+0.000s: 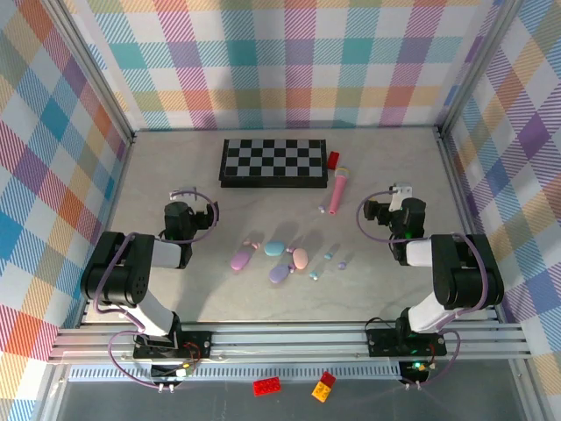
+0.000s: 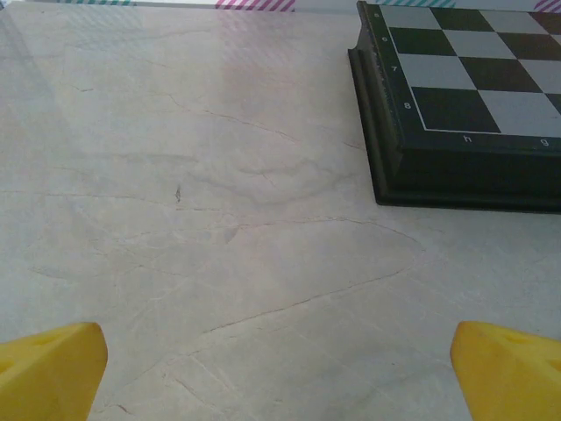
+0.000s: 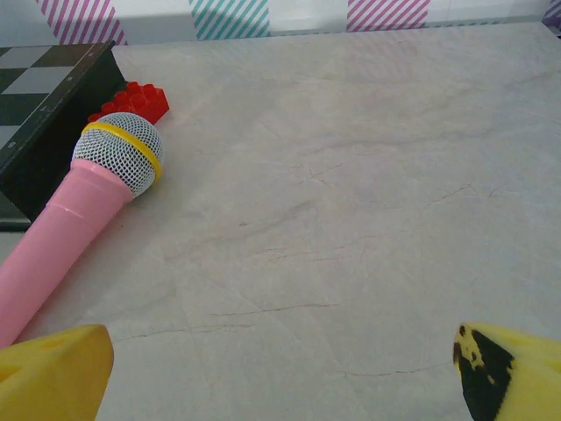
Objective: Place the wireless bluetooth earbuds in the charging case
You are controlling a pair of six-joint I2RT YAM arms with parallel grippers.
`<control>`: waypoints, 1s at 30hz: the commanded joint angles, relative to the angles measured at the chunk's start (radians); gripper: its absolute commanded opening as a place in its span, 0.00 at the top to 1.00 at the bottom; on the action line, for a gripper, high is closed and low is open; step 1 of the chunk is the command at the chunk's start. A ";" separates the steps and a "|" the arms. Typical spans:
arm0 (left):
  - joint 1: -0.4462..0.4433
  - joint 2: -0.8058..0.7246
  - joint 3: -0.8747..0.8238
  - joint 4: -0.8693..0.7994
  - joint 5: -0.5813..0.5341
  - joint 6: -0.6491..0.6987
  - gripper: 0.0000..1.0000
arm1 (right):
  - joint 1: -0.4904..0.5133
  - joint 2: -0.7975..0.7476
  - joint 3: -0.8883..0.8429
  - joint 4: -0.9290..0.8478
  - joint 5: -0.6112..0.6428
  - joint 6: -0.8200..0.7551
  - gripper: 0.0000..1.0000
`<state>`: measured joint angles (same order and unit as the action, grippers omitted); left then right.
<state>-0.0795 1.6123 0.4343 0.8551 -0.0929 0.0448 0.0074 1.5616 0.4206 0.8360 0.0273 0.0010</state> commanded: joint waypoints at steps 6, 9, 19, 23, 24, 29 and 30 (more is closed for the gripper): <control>0.015 -0.032 -0.010 -0.015 0.016 -0.009 0.00 | 0.007 -0.028 -0.010 -0.006 0.010 0.019 0.01; 0.015 -0.032 -0.011 -0.016 0.016 -0.010 0.00 | 0.007 -0.028 -0.010 -0.006 0.010 0.019 0.01; 0.015 -0.032 -0.011 -0.016 0.015 -0.010 0.00 | 0.007 -0.028 -0.010 -0.006 0.010 0.019 0.01; 0.015 -0.032 -0.011 -0.015 0.015 -0.009 0.00 | 0.007 -0.028 -0.011 -0.006 0.010 0.019 0.01; 0.014 -0.032 -0.011 -0.016 0.016 -0.010 0.00 | 0.008 -0.028 -0.010 -0.006 0.010 0.019 0.01; 0.014 -0.034 -0.014 -0.012 0.011 -0.010 0.00 | 0.010 -0.039 -0.020 0.002 0.022 0.020 0.01; 0.011 -0.038 -0.016 -0.008 -0.019 -0.014 0.00 | 0.011 -0.061 -0.016 -0.023 0.040 0.026 0.01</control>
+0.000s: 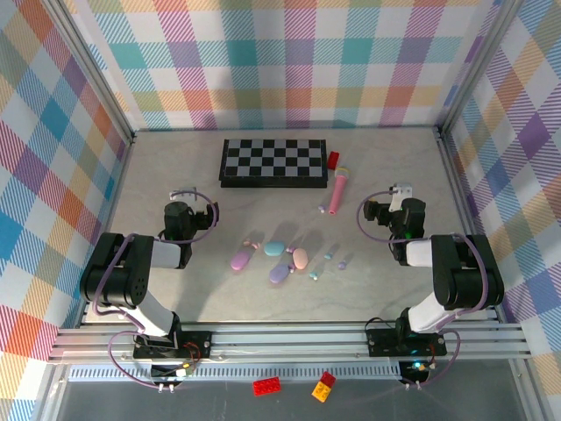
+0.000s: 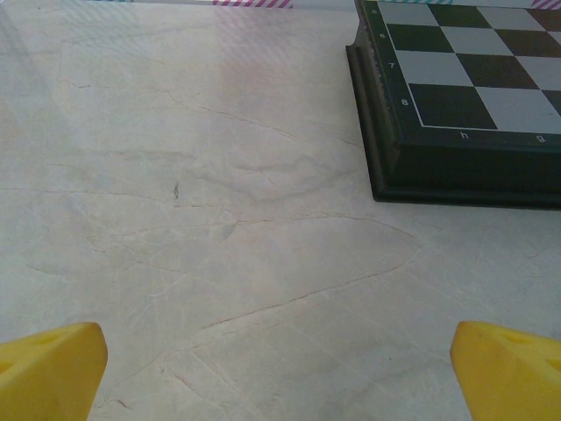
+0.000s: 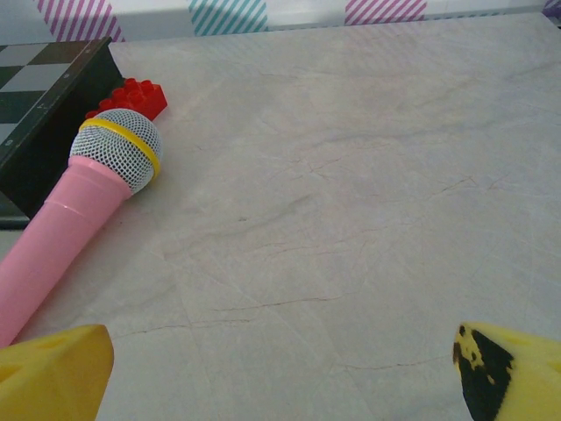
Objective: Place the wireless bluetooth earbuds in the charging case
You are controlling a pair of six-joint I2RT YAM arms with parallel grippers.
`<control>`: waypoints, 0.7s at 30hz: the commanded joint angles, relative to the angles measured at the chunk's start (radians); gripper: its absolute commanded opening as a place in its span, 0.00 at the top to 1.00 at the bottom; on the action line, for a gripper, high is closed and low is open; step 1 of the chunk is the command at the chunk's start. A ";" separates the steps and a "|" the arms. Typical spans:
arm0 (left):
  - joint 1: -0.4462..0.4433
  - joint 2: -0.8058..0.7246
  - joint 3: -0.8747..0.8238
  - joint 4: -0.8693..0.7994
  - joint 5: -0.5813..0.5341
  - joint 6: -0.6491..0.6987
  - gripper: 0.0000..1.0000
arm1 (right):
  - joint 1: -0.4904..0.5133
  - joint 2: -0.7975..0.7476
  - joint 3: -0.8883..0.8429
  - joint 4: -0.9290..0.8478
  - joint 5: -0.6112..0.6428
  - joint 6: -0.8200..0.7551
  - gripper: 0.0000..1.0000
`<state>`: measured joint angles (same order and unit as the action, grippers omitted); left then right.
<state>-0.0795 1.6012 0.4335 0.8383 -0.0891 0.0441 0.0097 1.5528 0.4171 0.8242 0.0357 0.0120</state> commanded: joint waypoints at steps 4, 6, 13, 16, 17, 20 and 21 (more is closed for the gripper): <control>0.001 -0.124 -0.012 -0.075 -0.073 -0.021 0.00 | 0.010 -0.165 0.033 -0.201 0.075 0.017 0.01; -0.031 -0.184 0.020 -0.179 -0.137 -0.012 0.00 | 0.010 -0.217 0.032 -0.252 0.065 0.016 0.01; -0.149 -0.328 0.174 -0.503 -0.260 0.016 0.00 | 0.025 -0.453 0.050 -0.471 0.018 0.084 0.01; -0.216 -0.362 0.224 -0.589 -0.209 0.039 0.00 | 0.043 -0.540 0.064 -0.572 -0.053 0.141 0.01; -0.235 -0.367 0.237 -0.612 -0.172 0.048 0.00 | 0.053 -0.558 0.070 -0.596 -0.084 0.152 0.01; -0.298 -0.364 0.299 -0.726 -0.072 0.044 0.00 | 0.102 -0.603 0.087 -0.678 -0.145 0.171 0.01; -0.321 -0.357 0.321 -0.766 -0.031 0.047 0.00 | 0.125 -0.610 0.094 -0.700 -0.160 0.179 0.01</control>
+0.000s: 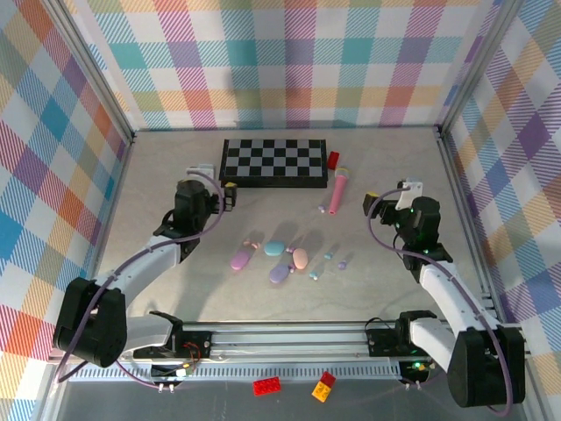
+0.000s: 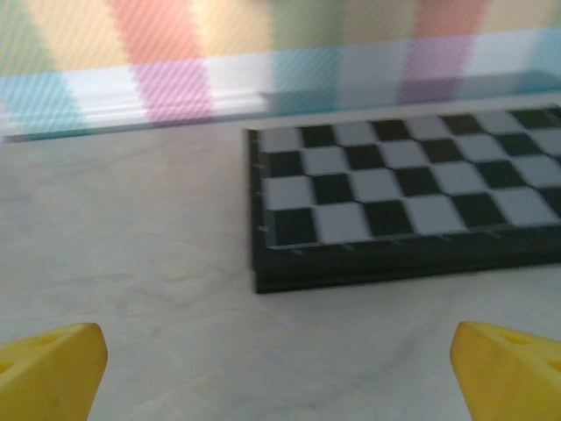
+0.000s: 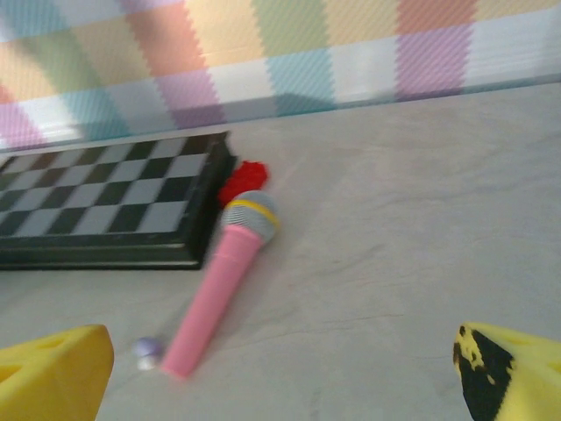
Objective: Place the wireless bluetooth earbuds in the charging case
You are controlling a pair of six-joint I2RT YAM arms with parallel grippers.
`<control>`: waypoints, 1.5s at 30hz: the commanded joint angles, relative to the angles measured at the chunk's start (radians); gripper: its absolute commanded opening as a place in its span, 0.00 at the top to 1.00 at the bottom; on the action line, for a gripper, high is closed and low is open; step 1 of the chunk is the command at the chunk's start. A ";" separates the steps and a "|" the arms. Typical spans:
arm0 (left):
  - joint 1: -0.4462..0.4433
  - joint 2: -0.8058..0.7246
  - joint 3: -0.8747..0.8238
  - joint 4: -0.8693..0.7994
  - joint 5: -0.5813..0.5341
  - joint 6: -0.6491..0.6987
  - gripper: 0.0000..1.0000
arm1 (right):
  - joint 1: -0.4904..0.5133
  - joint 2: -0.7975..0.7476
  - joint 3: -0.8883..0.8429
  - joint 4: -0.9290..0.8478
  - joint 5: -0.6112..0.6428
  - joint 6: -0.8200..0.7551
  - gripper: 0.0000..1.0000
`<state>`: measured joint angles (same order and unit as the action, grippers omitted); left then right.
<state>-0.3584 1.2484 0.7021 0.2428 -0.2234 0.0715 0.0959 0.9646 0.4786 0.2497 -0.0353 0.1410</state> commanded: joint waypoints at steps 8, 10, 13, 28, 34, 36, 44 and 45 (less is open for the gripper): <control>-0.165 0.066 0.161 -0.388 0.176 -0.058 0.00 | 0.335 0.028 0.112 -0.287 0.034 0.207 0.01; -0.163 0.071 0.152 -0.375 0.177 -0.090 0.00 | 0.426 0.066 0.143 -0.357 0.090 0.279 0.01; -0.157 0.087 0.144 -0.352 0.172 -0.117 0.00 | 0.571 0.138 0.180 -0.427 0.187 0.320 0.01; -0.075 0.081 0.118 -0.315 0.174 -0.162 0.00 | 0.830 0.573 0.413 -0.614 0.253 0.385 0.19; -0.062 0.057 0.093 -0.308 0.173 -0.166 0.00 | 0.832 0.664 0.478 -0.670 0.258 0.388 0.29; -0.060 0.056 0.090 -0.309 0.169 -0.164 0.00 | 0.831 0.697 0.508 -0.703 0.270 0.396 0.29; -0.056 0.041 0.083 -0.317 0.171 -0.166 0.00 | 0.794 0.776 0.572 -0.805 0.314 0.449 0.31; -0.056 0.038 0.083 -0.321 0.176 -0.165 0.00 | 0.784 0.767 0.564 -0.804 0.316 0.446 0.31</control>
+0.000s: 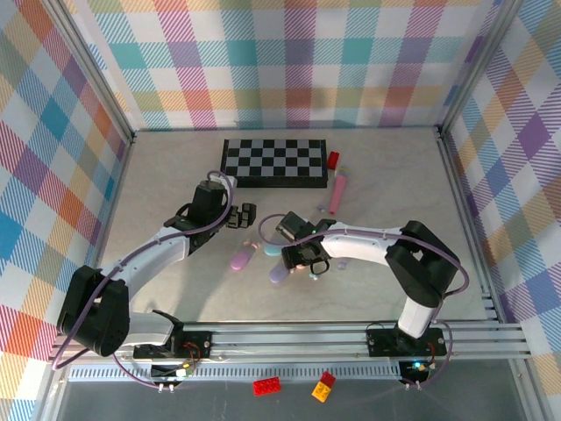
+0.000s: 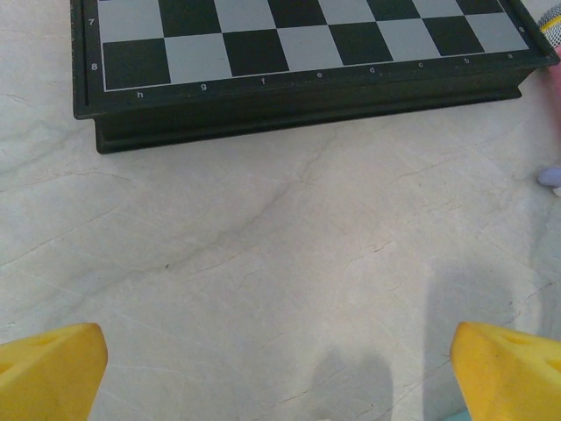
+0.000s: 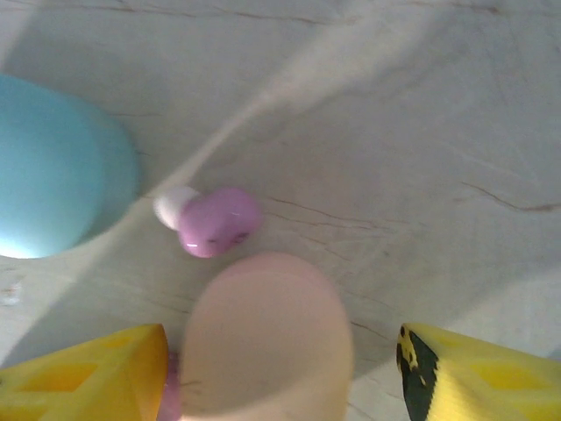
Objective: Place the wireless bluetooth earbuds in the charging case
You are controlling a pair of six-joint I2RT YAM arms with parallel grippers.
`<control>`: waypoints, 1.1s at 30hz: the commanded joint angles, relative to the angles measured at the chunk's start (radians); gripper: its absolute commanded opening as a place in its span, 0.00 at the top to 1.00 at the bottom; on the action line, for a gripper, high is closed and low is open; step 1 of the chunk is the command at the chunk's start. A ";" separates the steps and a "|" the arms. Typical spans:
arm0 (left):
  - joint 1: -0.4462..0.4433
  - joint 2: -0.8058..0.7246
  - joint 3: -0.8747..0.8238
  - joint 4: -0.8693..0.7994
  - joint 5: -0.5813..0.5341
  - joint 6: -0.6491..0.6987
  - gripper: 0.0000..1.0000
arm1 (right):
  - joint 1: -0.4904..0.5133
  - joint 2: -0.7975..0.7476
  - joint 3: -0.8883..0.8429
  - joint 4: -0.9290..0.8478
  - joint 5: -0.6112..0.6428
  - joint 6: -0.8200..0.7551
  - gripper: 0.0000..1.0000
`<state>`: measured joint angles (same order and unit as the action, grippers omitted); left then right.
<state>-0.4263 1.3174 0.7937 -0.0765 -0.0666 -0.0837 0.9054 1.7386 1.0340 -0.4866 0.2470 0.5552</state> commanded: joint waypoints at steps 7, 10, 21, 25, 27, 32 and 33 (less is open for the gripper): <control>0.014 -0.028 -0.009 -0.008 0.045 0.004 0.00 | -0.042 -0.129 -0.070 0.134 -0.075 -0.224 0.20; 0.036 -0.021 -0.008 -0.005 0.064 -0.033 0.00 | -0.046 -0.176 -0.101 0.229 -0.155 -0.453 0.15; 0.174 -0.074 -0.051 -0.018 0.162 -0.140 0.00 | -0.156 -0.091 -0.032 0.250 -0.561 -1.150 0.01; 0.185 -0.097 -0.066 -0.020 0.168 -0.135 0.00 | -0.182 -0.013 0.024 0.227 -0.571 -1.256 0.02; 0.189 -0.102 -0.072 -0.011 0.183 -0.132 0.00 | -0.184 0.037 0.061 0.207 -0.563 -1.277 0.02; 0.198 -0.105 -0.074 -0.016 0.192 -0.124 0.00 | -0.183 0.123 0.117 0.185 -0.555 -1.325 0.03; 0.199 -0.108 -0.076 -0.014 0.191 -0.123 0.00 | -0.183 0.137 0.136 0.167 -0.565 -1.335 0.05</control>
<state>-0.2409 1.2346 0.7334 -0.0776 0.1040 -0.2024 0.7193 1.8473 1.1217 -0.2626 -0.2672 -0.6971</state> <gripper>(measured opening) 0.997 0.960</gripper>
